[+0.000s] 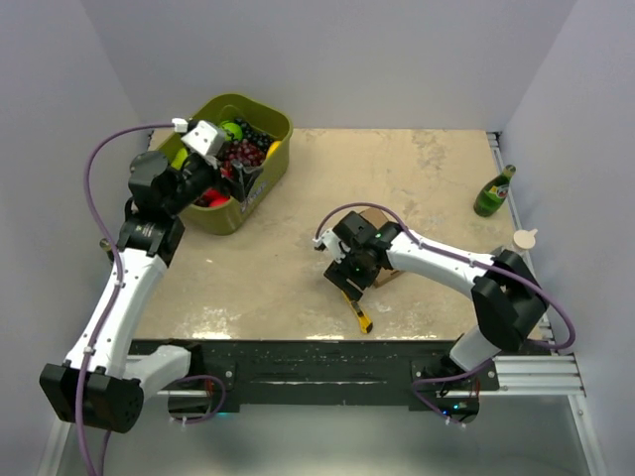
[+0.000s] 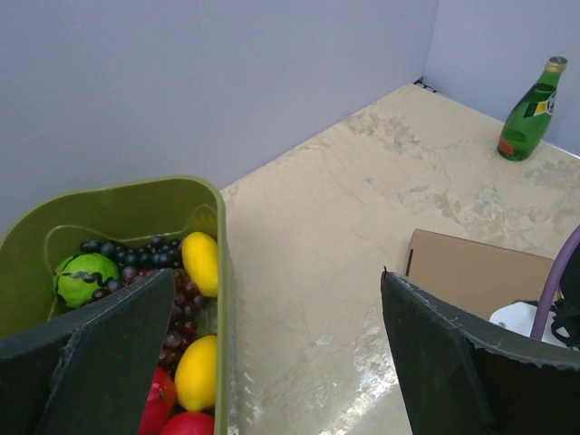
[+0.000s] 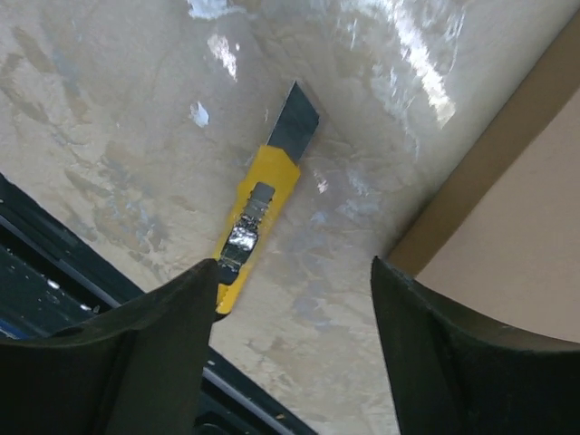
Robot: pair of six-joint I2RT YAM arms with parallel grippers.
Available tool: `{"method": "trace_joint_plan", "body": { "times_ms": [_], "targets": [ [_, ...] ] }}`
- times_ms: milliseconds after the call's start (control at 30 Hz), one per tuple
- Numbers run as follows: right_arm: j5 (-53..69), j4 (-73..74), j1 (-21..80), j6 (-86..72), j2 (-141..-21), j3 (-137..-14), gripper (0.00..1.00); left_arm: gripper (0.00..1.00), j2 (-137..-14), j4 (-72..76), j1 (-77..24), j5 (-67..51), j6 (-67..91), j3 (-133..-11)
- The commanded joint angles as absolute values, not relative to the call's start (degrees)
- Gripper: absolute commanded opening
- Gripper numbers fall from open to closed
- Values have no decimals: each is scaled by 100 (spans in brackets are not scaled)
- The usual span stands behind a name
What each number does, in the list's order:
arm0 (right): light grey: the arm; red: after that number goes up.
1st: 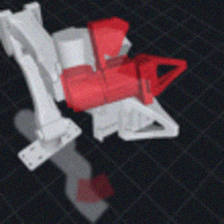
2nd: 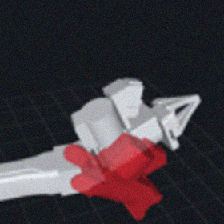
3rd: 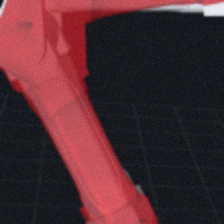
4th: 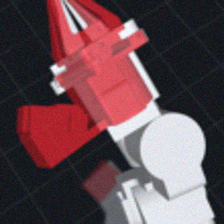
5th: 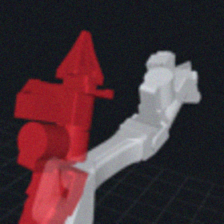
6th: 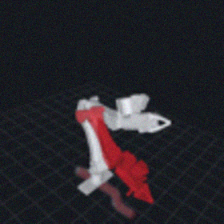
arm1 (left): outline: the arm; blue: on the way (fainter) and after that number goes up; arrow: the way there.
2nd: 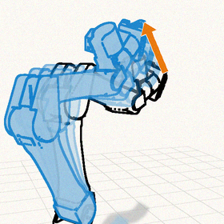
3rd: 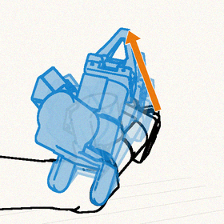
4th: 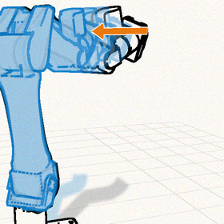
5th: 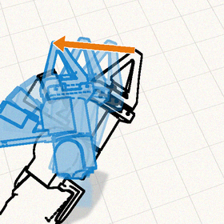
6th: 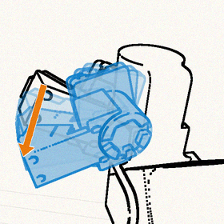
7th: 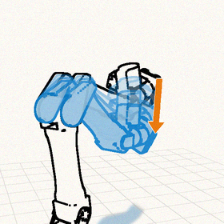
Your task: Unpack the express box
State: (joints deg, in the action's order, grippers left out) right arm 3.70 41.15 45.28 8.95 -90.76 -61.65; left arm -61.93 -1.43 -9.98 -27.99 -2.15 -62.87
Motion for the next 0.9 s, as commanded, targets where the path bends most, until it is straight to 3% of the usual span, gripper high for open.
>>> {"method": "trace_joint_plan", "body": {
  "times_ms": [0, 400, 500, 600, 667, 867],
  "targets": [
    [386, 4096, 4684, 229, -9123, -5985, 67, 100, -5898, 9, -704, -2935, -44, -6188],
    [369, 4096, 5054, -123, -9922, -5994, 64, 100, -5809, 105, -185, -2936, 334, -6267],
    [413, 4078, 5054, -123, -10055, -5994, 48, 100, -5862, 140, -185, -2944, 352, -6284],
    [439, 4104, 5054, -97, -10020, -6003, 25, 100, -5932, 202, -185, -2979, 457, -6267],
    [457, 4122, 5062, -53, -9915, -6003, 17, 100, -5968, 246, -185, -3050, 605, -6197],
    [63, 4263, 5071, 755, -9467, -6398, 4, 100, -6099, 737, -237, -3865, 1535, -5636]
  ]
}}
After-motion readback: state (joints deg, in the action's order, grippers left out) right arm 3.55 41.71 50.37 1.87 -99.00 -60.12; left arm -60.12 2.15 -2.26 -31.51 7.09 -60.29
